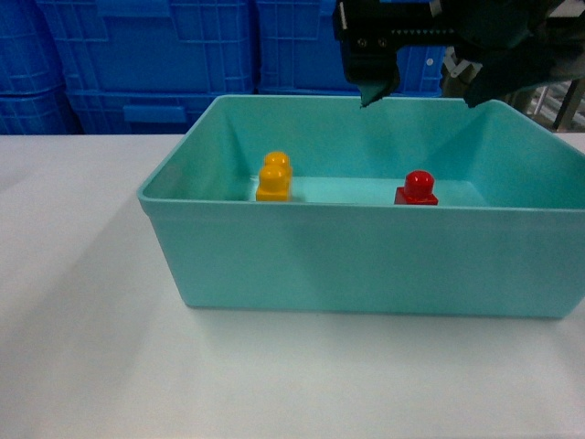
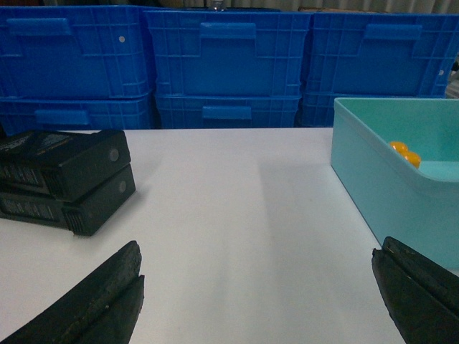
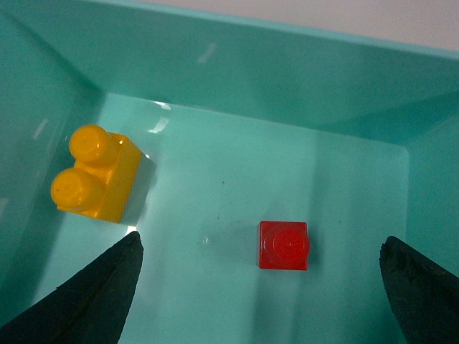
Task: Pick red block from blue box to shelf
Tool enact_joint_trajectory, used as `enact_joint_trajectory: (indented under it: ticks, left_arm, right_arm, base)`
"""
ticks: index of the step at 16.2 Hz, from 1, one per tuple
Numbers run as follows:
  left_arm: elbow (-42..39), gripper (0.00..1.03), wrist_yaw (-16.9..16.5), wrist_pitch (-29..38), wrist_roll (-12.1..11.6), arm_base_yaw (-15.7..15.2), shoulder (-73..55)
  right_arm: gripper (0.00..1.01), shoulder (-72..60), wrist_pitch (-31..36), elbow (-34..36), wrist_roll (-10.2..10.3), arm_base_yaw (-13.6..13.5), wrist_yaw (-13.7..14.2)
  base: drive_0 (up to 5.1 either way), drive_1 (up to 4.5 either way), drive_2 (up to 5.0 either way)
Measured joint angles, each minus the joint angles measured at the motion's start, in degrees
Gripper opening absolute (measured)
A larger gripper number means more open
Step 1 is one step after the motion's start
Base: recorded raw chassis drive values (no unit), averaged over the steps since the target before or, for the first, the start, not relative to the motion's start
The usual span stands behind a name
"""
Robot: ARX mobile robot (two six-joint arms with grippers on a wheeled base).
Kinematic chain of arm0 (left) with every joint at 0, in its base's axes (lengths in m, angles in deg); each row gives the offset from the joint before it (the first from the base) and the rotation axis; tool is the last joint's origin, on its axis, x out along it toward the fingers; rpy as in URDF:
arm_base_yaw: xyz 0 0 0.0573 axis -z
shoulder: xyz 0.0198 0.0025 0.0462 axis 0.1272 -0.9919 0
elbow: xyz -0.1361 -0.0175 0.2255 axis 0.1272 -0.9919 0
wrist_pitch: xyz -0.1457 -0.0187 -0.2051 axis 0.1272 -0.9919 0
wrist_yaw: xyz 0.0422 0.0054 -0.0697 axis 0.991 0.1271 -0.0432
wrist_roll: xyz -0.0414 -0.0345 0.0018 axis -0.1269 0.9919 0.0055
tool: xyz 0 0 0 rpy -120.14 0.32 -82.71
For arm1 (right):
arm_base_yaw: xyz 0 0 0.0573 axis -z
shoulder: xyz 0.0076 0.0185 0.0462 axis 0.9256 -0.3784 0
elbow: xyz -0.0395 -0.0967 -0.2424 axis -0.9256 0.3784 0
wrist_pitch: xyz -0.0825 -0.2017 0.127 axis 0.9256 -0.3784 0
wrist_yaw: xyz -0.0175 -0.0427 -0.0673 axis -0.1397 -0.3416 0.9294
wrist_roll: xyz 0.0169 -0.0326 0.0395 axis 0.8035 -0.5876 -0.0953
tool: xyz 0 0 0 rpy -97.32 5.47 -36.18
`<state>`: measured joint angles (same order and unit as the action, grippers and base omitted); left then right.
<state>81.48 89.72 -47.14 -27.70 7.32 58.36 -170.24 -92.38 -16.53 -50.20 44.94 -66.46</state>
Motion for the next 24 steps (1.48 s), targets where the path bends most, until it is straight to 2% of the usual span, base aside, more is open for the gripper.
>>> enact_joint_trajectory:
  ticks: [5, 8, 15, 19, 22, 24]
  left_arm:
    - [0.0, 0.98, 0.0, 0.0, 0.0, 0.0, 0.0]
    - [0.0, 0.98, 0.0, 0.0, 0.0, 0.0, 0.0]
    - [0.0, 0.98, 0.0, 0.0, 0.0, 0.0, 0.0]
    - [0.0, 0.98, 0.0, 0.0, 0.0, 0.0, 0.0]
    - [0.0, 0.98, 0.0, 0.0, 0.0, 0.0, 0.0]
    - [0.0, 0.98, 0.0, 0.0, 0.0, 0.0, 0.0]
  right_arm:
    - [0.98, -2.1, 2.3, 4.3, 1.3, 0.7, 0.6]
    - [0.98, -4.5, 2.3, 4.9, 2.9, 0.7, -0.5]
    - [0.98, -7.1, 8.3, 7.6, 2.8, 0.0, 0.4]
    - [0.98, -7.5, 16.0, 11.0, 1.8, 0.8, 1.9]
    - [0.98, -7.5, 20.3, 13.2, 2.3, 1.4, 3.1]
    - [0.98, -7.5, 20.8, 13.5, 3.0, 1.4, 3.1]
  base:
    - [0.0, 0.0, 0.0]
    - [0.0, 0.0, 0.0]
    - [0.0, 0.0, 0.0]
    - [0.0, 0.0, 0.0]
    - [0.0, 0.0, 0.0]
    - [0.0, 0.0, 0.0]
